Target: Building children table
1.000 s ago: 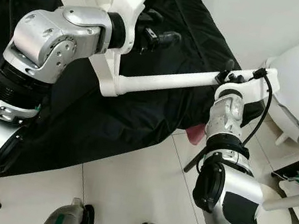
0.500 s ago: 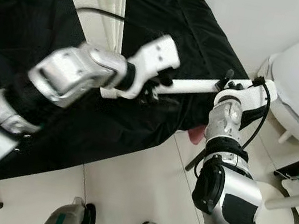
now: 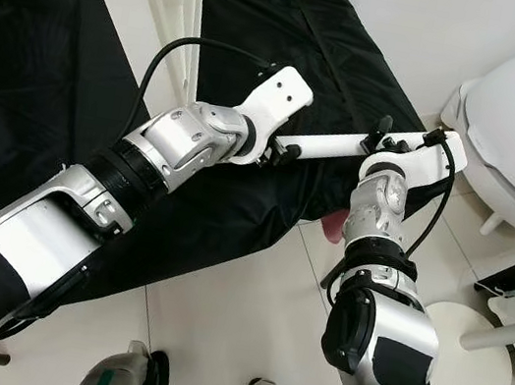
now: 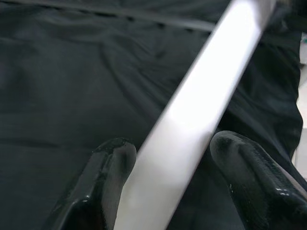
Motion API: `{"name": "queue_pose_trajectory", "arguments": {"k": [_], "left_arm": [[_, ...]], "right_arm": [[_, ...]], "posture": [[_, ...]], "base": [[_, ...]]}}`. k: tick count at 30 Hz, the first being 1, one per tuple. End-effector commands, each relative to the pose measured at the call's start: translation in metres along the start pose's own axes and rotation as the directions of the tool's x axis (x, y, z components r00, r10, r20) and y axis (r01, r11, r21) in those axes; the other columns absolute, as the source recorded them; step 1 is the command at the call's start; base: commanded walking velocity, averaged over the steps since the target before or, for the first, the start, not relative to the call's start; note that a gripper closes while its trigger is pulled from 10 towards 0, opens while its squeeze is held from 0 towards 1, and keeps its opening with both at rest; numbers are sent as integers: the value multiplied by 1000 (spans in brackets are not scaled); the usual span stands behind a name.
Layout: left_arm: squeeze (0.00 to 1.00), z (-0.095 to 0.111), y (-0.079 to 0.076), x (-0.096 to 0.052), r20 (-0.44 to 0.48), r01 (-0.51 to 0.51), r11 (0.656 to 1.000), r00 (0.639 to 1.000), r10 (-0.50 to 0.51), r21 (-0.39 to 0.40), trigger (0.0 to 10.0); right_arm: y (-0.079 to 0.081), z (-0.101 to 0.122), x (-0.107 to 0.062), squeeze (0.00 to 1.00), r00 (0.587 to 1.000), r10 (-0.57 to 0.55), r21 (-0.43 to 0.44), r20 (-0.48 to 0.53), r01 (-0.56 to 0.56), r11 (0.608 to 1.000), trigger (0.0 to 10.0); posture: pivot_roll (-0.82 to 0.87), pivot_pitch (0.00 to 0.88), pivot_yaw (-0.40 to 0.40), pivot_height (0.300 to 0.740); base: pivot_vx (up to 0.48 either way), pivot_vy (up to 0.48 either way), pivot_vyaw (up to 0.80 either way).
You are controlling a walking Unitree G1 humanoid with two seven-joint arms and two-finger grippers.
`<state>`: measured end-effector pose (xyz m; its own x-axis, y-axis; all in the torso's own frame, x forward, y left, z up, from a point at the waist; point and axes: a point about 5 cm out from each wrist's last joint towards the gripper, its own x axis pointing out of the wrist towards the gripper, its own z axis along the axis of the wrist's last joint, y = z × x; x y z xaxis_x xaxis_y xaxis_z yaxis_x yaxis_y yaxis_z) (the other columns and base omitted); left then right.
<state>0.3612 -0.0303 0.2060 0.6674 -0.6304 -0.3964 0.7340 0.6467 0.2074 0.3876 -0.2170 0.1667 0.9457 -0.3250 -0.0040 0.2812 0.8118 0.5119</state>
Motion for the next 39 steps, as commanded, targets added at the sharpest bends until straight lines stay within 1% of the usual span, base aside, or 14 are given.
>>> {"name": "queue_pose_trajectory", "arguments": {"k": [1, 5, 10, 13, 14, 16, 17, 22, 26, 27, 32, 33, 34, 39], "left_arm": [[0, -5, -1, 4, -12, -31, 999, 999, 31, 13, 10000], [0, -8, -11, 11, -6, 29, 999, 1000, -29, -22, 10000], [0, 6, -14, 11, 74, 60, 997, 996, -56, -50, 10000], [0, 9, -19, 12, 92, 50, 999, 994, -51, 8, 10000], [0, 6, -24, 15, 81, 31, 996, 996, -38, 79, 10000], [0, 6, -24, 15, 81, 31, 996, 996, -38, 79, 10000], [0, 0, -37, 20, 78, 23, 987, 996, -35, 160, 10000], [0, -3, -48, 25, 87, 10, 981, 996, -28, 194, 10000], [0, -6, -44, 27, 100, -64, 980, 994, 45, 187, 10000], [0, -4, -40, 27, 119, -110, 979, 989, 90, 172, 10000], [0, 1, -33, 26, 144, -149, 979, 981, 129, 141, 10000], [0, 10, -24, 24, 168, -187, 976, 972, 166, 117, 10000], [0, 13, -21, 23, 178, -192, 975, 969, 171, 111, 10000], [0, 19, -16, 21, 193, -202, 973, 965, 178, 113, 10000]], "right_arm": [[-10, -48, -17, 0, 979, 39, -264, -202, -93, 960, 10000], [-7, -48, -18, 0, 978, 50, -266, -201, -103, 958, 10000], [-7, -49, -19, 0, 978, 52, -269, -202, -106, 957, 10000], [-8, -50, -20, 0, 978, 52, -271, -204, -107, 957, 10000], [-7, -51, -21, 0, 978, 54, -266, -203, -108, 958, 10000], [-7, -51, -21, 0, 978, 54, -266, -203, -108, 958, 10000], [-4, -52, -24, 0, 977, 71, -238, -200, -119, 964, 10000], [-1, -53, -30, 0, 975, 96, -228, -198, -141, 963, 10000], [6, -55, -51, 0, 963, 185, -171, -196, -220, 961, 10000], [10, -54, -65, 0, 953, 240, -117, -186, -264, 957, 10000], [12, -52, -80, 0, 941, 289, -83, -178, -307, 948, 10000], [12, -49, -99, 0, 928, 328, -45, -176, -340, 939, 10000], [11, -49, -104, 0, 925, 336, -31, -179, -346, 938, 10000], [8, -50, -116, 0, 918, 338, -36, -207, -353, 935, 10000]], "posture": [[32, 176, 61, 740], [19, 185, 63, 740], [14, 189, 66, 740], [17, 192, 67, 740], [12, 199, 70, 740], [12, 199, 70, 740], [0, 210, 73, 740], [-11, 223, 76, 740], [-42, 244, 78, 740], [-55, 251, 79, 740], [-70, 254, 79, 740], [-82, 254, 80, 740], [-88, 254, 81, 740], [-93, 252, 85, 740]], "base": [[0, 0, 0], [0, 0, 0], [0, 0, 0], [0, 0, 0], [0, 0, 0], [0, 0, 0], [0, 0, 0], [0, 0, 0], [0, 0, 0], [0, 0, 0], [0, 0, 0], [0, 0, 0], [0, 0, 0], [0, 0, 0]]}}
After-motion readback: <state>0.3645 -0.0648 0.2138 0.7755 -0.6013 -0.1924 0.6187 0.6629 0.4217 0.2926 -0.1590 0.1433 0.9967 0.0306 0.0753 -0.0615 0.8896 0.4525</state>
